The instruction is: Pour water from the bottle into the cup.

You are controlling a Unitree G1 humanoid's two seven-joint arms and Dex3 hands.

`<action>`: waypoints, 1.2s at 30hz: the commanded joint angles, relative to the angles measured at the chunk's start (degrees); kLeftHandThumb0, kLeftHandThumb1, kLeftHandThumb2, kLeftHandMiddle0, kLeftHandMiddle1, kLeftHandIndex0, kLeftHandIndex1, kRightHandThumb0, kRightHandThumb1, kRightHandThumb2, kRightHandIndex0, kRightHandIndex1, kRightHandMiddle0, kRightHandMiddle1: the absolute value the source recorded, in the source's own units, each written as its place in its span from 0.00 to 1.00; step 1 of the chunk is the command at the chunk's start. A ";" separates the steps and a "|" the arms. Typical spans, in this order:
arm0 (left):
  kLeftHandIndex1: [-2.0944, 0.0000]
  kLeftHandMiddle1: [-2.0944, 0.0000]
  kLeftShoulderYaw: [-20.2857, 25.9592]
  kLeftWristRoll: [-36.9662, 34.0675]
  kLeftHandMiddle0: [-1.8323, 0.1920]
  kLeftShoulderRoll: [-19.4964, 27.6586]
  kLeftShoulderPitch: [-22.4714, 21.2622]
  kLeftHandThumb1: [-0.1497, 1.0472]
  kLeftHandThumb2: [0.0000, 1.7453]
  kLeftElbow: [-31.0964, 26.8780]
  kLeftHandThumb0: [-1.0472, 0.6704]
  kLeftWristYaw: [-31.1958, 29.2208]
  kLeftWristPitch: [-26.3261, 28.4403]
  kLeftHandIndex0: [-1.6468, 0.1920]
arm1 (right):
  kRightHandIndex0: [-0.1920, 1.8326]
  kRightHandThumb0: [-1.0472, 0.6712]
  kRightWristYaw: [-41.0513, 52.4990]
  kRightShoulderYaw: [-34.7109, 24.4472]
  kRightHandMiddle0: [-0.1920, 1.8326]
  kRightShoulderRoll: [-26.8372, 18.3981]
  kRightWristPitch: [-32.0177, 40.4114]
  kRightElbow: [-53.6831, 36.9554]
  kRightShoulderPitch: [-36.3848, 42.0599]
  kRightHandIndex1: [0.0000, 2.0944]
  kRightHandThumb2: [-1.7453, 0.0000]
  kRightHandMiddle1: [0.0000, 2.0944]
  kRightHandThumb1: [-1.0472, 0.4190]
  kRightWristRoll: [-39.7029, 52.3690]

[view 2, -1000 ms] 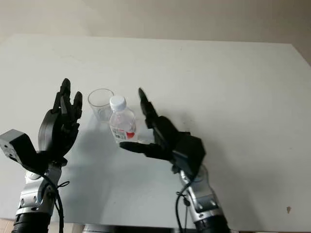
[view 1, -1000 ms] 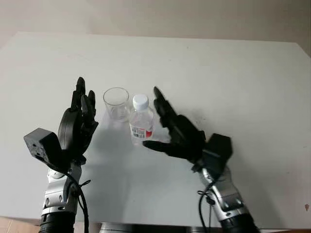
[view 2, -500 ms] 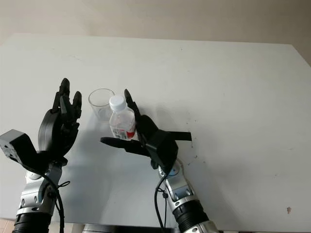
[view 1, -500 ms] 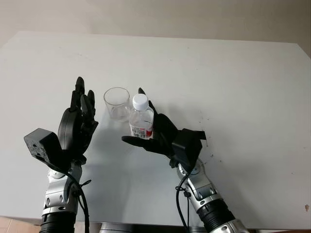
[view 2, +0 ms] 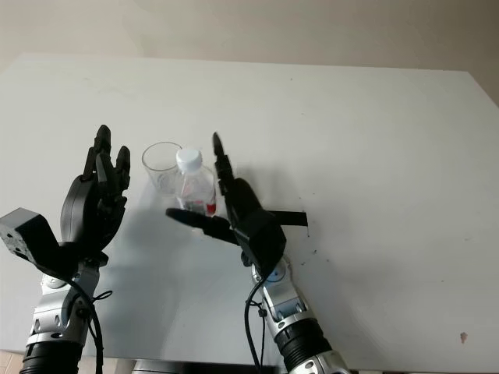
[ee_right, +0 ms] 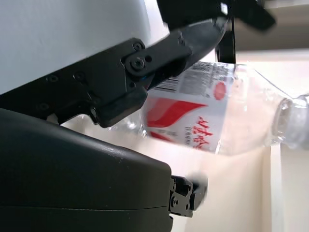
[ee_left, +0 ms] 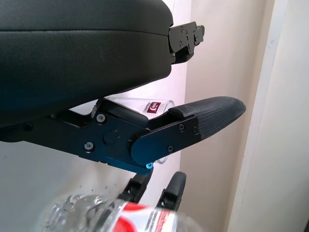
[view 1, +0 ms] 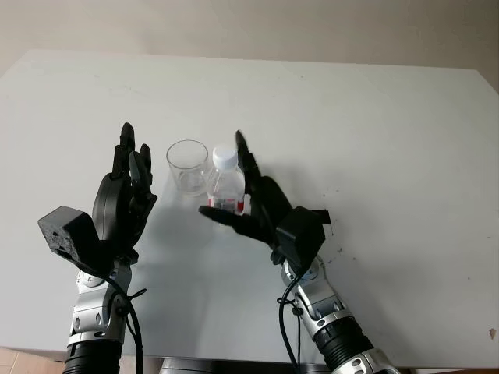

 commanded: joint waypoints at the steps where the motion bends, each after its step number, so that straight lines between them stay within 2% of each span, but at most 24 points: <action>1: 0.97 0.97 0.19 -0.09 0.96 0.02 0.12 1.00 0.43 -0.15 0.16 -0.15 -0.43 0.99 | 0.18 0.26 -2.66 -0.07 0.09 6.51 -0.13 0.24 0.33 0.94 0.96 0.93 0.05 -0.42; 2: 0.97 0.97 0.16 -0.01 0.96 0.00 0.15 1.00 0.43 -0.23 0.16 -0.02 -0.32 0.99 | 0.24 0.27 -4.04 0.42 0.12 6.22 -0.43 0.40 0.14 0.97 0.97 0.97 0.04 -1.19; 3: 0.97 0.97 0.16 0.09 0.96 -0.04 0.17 1.00 0.43 -0.23 0.16 0.11 -0.37 0.99 | 0.35 0.27 -4.91 0.94 0.20 5.78 -0.54 0.44 -0.02 0.98 0.96 0.98 0.02 -1.89; 4: 0.97 0.97 0.11 0.21 0.96 -0.04 0.19 1.00 0.43 -0.24 0.16 0.16 -0.43 0.99 | 0.55 0.29 -5.46 1.36 0.35 5.37 -0.75 0.47 -0.13 0.99 0.92 0.99 0.01 -2.42; 7: 0.97 0.97 0.12 0.29 0.96 0.02 0.12 1.00 0.43 0.09 0.16 0.07 -0.67 0.99 | 0.81 0.31 -6.04 2.53 0.64 3.94 -0.31 -0.31 -0.36 1.00 0.82 1.00 0.00 -4.39; 10: 0.97 0.97 0.19 0.11 0.96 -0.02 0.02 1.00 0.43 0.21 0.16 -0.04 -0.76 0.99 | 0.91 0.32 -5.99 3.08 0.79 3.15 -0.58 -0.37 -0.60 1.00 0.77 1.00 0.00 -5.61; 14: 0.97 0.97 0.22 0.08 0.96 0.01 -0.10 1.00 0.43 0.33 0.16 -0.04 -0.71 0.99 | 0.92 0.32 -5.40 3.17 0.86 2.92 -0.44 -0.17 -0.90 1.00 0.78 1.00 0.00 -5.87; 22: 0.97 0.97 0.32 0.05 0.96 0.19 -0.19 1.00 0.43 0.44 0.16 -0.10 -0.64 0.99 | 0.88 0.33 -3.09 3.10 0.84 2.56 0.77 -0.57 -1.05 1.00 0.80 1.00 0.00 -5.53; 29: 0.97 0.97 0.66 -0.27 0.96 0.58 -0.32 1.00 0.42 0.86 0.16 -0.79 -0.86 0.99 | 0.99 0.35 -3.23 3.07 0.94 1.73 -1.29 0.74 -2.14 1.00 0.75 1.00 0.00 -7.63; 36: 0.98 0.98 0.93 -0.40 0.96 1.04 -0.70 1.00 0.43 1.45 0.16 -1.68 -0.92 0.99 | 1.00 0.36 -1.83 0.81 1.00 0.52 -1.93 -0.64 -3.66 1.00 0.70 1.00 0.00 -6.62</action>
